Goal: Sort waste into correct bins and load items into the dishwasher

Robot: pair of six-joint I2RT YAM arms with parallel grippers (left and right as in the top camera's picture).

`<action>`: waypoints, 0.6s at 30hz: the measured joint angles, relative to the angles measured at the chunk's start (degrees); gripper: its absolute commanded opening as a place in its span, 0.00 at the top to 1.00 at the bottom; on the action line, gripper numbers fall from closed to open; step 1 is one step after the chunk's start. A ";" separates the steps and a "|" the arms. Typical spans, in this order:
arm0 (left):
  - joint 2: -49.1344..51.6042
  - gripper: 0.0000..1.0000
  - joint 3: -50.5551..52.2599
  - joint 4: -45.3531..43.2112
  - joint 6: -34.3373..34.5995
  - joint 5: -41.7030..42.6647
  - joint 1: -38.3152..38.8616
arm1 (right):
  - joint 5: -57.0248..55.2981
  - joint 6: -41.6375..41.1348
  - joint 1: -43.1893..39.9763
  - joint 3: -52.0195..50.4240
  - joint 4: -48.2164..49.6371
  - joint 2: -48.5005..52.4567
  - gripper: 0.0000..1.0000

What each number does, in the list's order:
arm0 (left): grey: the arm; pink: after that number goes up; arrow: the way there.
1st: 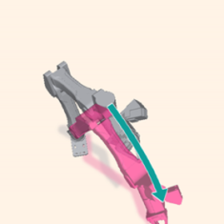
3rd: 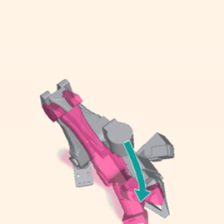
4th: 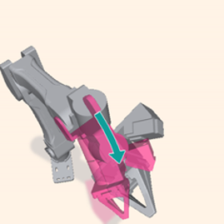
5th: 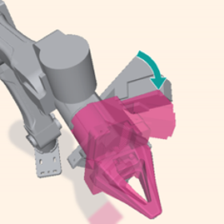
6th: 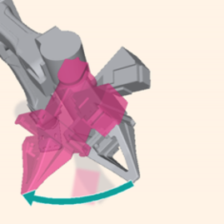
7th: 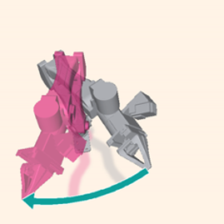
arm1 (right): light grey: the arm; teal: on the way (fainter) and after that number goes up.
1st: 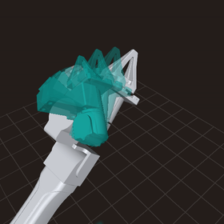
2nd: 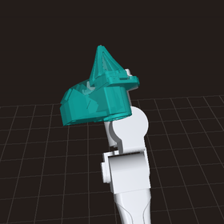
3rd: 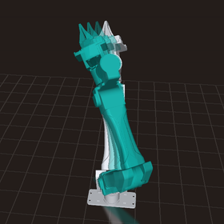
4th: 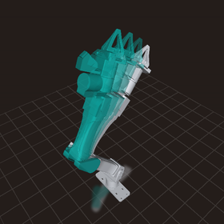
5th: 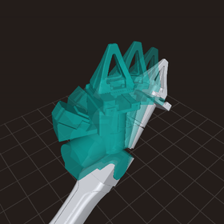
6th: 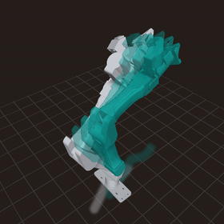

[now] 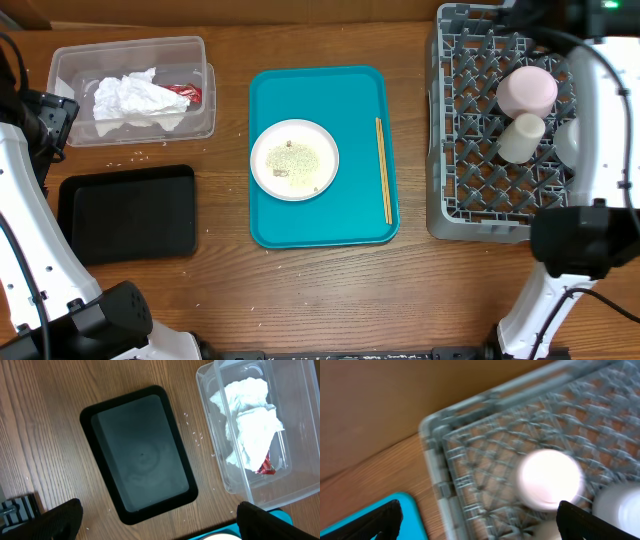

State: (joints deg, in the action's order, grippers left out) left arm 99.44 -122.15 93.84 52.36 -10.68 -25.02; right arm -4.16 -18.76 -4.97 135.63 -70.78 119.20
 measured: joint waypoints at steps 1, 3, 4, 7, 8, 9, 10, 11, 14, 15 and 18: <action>0.00 0.00 0.00 -0.02 0.00 0.00 0.00 | 1.46 -0.61 -1.79 0.00 -1.03 0.09 0.00; 0.00 0.00 0.00 -0.02 0.00 -0.02 0.00 | 4.00 -1.20 -5.05 0.00 -2.64 0.13 0.00; 0.00 0.00 0.00 0.00 0.00 -0.02 0.00 | 4.76 -1.42 -6.23 0.00 -2.86 0.13 0.00; 0.02 0.00 0.00 -0.02 0.00 0.00 0.00 | 6.84 -2.01 -9.35 0.00 -3.45 0.13 0.00; 0.00 0.00 0.00 -0.02 0.00 0.00 0.00 | 7.50 -2.19 -10.58 0.00 -3.45 0.13 0.00; 0.00 0.00 0.00 -0.02 0.00 -0.02 0.00 | 7.74 -2.23 -10.91 0.00 -3.45 0.13 0.00; 0.02 0.00 0.00 -0.07 0.00 0.00 0.00 | 8.04 -2.21 -11.39 0.00 -3.41 0.13 0.00; 0.00 0.00 0.00 -0.33 0.04 0.26 0.00 | 8.39 -2.23 -11.82 0.00 -3.43 0.13 0.00; 0.00 0.00 0.00 -1.11 0.22 1.92 0.00 | 8.90 -2.25 -12.31 0.00 -3.43 0.13 0.00; 0.00 0.00 0.00 -1.11 0.22 2.91 0.00 | 9.05 -2.23 -12.31 0.00 -3.41 0.13 0.00; 0.00 0.00 0.00 -1.20 0.20 7.10 0.00 | 9.49 -2.25 -12.28 0.00 -3.45 0.13 0.00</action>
State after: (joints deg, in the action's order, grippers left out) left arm 99.44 -122.15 92.64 52.56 -3.57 -25.02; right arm 5.32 -21.02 -17.26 135.63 -74.24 119.33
